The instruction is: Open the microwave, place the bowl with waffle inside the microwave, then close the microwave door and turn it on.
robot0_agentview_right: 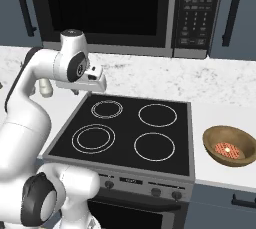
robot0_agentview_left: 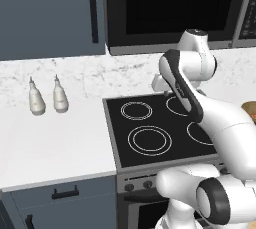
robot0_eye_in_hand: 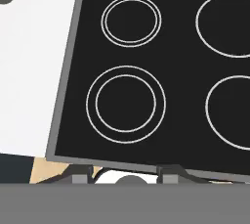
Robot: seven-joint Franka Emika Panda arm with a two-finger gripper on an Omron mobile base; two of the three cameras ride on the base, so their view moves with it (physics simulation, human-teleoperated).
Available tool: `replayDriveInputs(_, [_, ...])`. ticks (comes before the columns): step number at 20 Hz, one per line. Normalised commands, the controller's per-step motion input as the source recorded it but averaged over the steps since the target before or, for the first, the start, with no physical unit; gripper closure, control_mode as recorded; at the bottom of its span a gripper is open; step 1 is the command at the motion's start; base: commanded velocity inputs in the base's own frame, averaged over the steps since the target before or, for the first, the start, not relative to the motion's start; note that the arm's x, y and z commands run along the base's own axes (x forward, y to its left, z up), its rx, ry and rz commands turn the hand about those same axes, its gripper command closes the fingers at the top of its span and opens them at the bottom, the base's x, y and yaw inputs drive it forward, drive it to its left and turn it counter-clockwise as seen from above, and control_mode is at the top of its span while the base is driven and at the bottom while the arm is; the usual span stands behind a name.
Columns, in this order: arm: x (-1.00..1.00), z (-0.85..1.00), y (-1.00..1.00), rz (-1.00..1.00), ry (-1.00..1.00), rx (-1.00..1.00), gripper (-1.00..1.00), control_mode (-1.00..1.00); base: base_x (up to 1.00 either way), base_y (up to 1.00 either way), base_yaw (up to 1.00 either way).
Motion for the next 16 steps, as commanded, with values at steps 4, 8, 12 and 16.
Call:
replayDriveInputs(4, [-0.09,0.0,-0.01,0.0,0.0,0.0,-1.0,-1.0,0.0,0.0,0.0])
replayDriveInputs(8, [-0.31,0.07,-0.26,0.0,0.0,0.0,-1.0,-1.0,0.0,0.0,0.0])
replayDriveInputs(12, [-0.51,0.33,-0.45,0.0,-0.11,0.01,-1.0,-1.0,0.0,0.0,0.0])
replayDriveInputs(16, [-0.56,0.43,-0.46,0.0,-0.2,0.0,-1.0,-1.0,0.0,0.0,0.0])
